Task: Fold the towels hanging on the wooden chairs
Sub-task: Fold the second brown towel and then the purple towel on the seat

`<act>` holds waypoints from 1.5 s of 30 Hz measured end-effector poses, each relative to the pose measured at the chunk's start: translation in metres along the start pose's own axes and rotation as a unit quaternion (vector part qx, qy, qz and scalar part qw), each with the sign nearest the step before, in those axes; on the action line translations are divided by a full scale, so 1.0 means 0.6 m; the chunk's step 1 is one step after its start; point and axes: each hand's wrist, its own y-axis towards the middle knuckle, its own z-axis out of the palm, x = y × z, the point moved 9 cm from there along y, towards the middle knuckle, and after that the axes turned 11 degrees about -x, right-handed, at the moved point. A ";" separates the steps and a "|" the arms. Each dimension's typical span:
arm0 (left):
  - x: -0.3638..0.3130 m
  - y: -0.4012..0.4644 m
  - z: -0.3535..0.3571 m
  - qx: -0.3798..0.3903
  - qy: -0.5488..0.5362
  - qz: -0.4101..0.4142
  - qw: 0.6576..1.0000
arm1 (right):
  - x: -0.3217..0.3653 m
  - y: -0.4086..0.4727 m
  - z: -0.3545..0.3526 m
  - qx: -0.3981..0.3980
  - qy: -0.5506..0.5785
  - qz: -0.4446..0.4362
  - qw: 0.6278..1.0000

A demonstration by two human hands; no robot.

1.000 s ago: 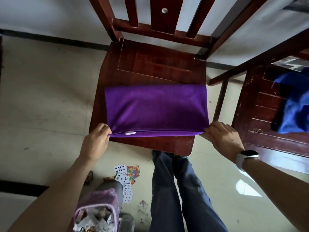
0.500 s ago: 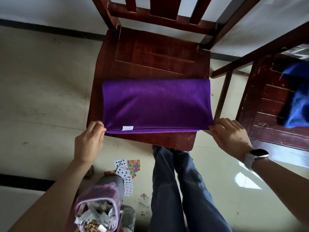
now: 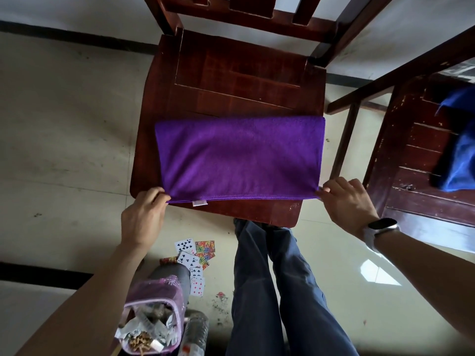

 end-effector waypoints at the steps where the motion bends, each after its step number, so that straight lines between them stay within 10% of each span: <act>1: 0.001 -0.004 0.001 0.006 0.007 0.002 1.000 | 0.000 -0.005 0.001 0.013 -0.014 -0.004 1.000; 18: -0.163 0.153 0.065 0.012 -0.030 -0.014 0.999 | 0.154 0.215 0.044 -0.030 0.020 0.063 0.997; 45: -0.024 0.183 0.095 0.050 -0.040 -0.170 0.983 | -0.072 0.175 0.096 -0.008 0.149 0.271 0.951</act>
